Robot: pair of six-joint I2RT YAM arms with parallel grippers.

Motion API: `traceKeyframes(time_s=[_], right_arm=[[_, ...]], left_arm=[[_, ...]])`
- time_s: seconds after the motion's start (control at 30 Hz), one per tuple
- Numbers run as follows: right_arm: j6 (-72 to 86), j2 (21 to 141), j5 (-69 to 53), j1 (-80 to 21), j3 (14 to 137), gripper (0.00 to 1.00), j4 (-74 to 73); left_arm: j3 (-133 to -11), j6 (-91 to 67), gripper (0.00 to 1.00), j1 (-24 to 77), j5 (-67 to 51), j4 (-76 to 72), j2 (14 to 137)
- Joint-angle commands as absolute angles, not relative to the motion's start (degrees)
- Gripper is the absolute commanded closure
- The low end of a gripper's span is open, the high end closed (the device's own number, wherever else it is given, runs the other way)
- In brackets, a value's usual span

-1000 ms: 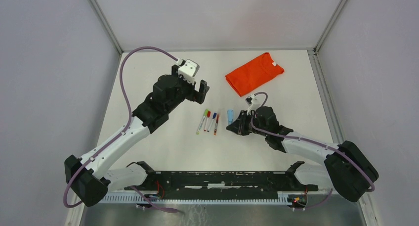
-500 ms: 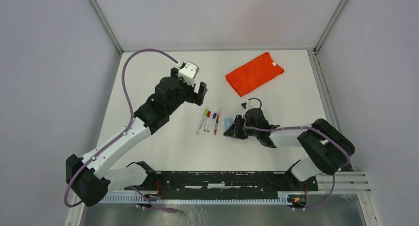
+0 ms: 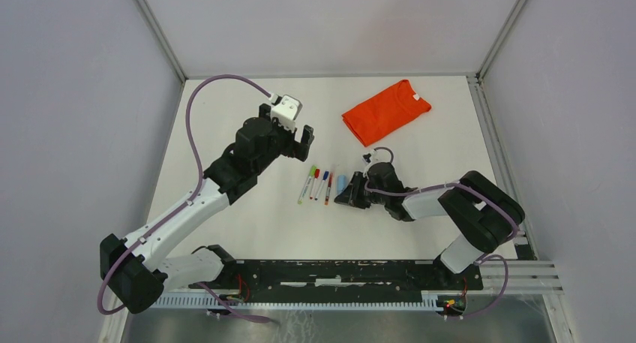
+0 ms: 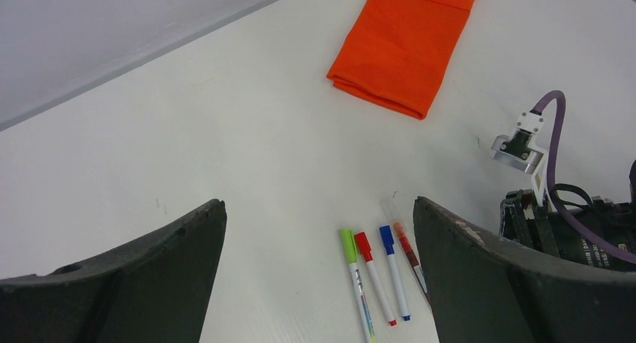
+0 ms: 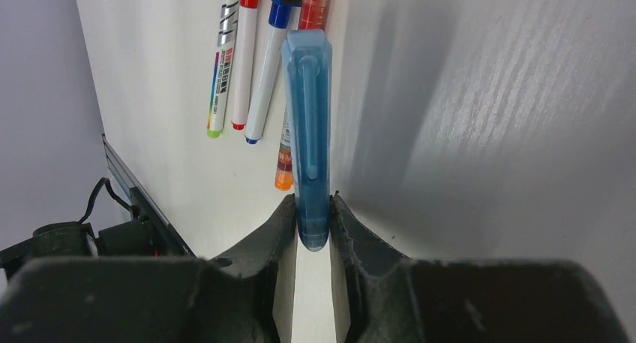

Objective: Insert the pens into the pen caps
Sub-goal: Place the pen at the center of the board.

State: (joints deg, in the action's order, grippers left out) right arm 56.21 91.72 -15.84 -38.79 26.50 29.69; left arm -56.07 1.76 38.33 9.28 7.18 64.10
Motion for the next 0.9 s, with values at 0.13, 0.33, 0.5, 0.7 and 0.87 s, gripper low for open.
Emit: traceKeyframes(time_s=[0.13, 0.33, 0.5, 0.7, 0.87], right_arm=[[56.81, 93.88, -15.29, -38.45, 29.96, 0.71, 32.93], [55.91, 93.35, -15.78, -37.69, 29.30, 0.68, 32.24], [53.42, 91.37, -16.57, -37.37, 28.92, 0.60, 29.52], [45.06, 85.57, -11.99, -37.29, 28.83, 0.51, 19.65], [35.95, 80.71, -6.26, -37.12, 31.09, 0.45, 9.83]], left_arm=[[-56.25, 1.90, 0.02, 38.23, 11.58, 5.71, 61.83], [-56.39, 1.97, 0.02, 38.19, 11.50, 6.09, 62.09], [-56.34, 1.99, 0.01, 38.20, 11.76, 6.15, 61.96], [-56.43, 1.03, 0.00, 38.08, 13.59, 6.35, 62.34], [-56.08, 0.18, 0.00, 37.48, 13.56, 5.68, 62.32]])
